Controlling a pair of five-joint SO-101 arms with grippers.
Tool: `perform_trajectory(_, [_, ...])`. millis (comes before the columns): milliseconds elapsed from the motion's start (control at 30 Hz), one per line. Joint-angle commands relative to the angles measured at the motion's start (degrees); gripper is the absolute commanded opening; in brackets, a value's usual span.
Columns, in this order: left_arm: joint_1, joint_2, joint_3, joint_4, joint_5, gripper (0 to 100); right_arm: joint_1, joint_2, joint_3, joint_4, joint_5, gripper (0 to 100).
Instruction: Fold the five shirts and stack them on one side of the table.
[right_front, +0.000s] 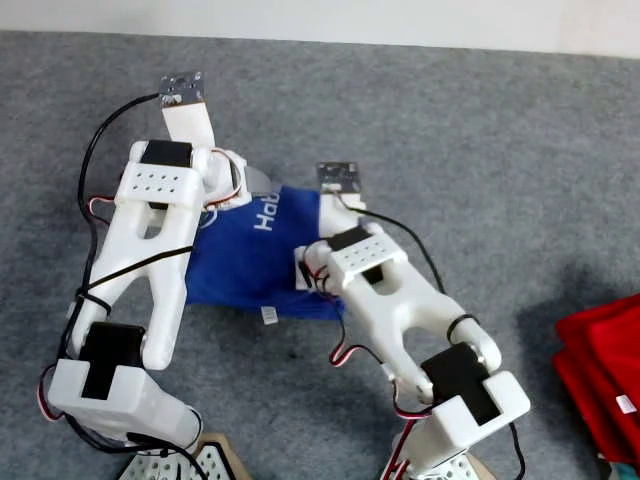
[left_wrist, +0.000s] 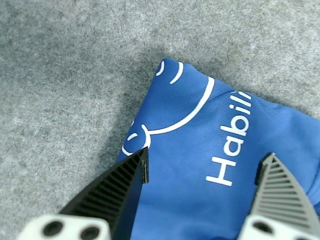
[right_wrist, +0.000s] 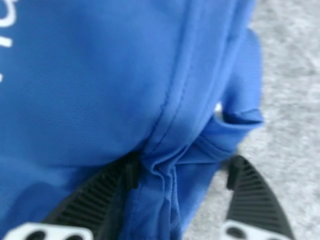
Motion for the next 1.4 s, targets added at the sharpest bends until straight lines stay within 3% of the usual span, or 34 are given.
perform_trajectory(0, [-0.7,-1.5,-0.1,-0.6,0.4,35,-2.5,1.3,-2.7,-0.9,-0.4,18.8])
perform_trajectory(200, [-0.7,-1.5,-0.1,-0.6,0.4,35,-2.4,5.8,-8.8,3.8,2.0,11.1])
perform_trajectory(300, [-0.7,-1.5,-0.1,-0.7,0.4,35,-2.5,7.1,-10.6,5.6,2.0,1.4])
perform_trajectory(467, [-0.7,-1.5,-0.1,-1.8,0.5,35,-1.6,6.9,-11.0,7.6,5.7,0.6])
perform_trajectory(733, [-5.4,-1.5,3.7,-12.4,1.1,35,8.8,-5.1,-12.9,14.2,6.4,0.6])
perform_trajectory(1000, [-8.6,-1.5,7.7,-20.2,11.6,35,18.4,-20.4,-12.9,21.0,9.8,0.6])
perform_trajectory(1367, [-8.2,-1.5,10.5,-24.5,11.8,35,36.4,-42.2,-13.5,27.7,21.9,0.6])
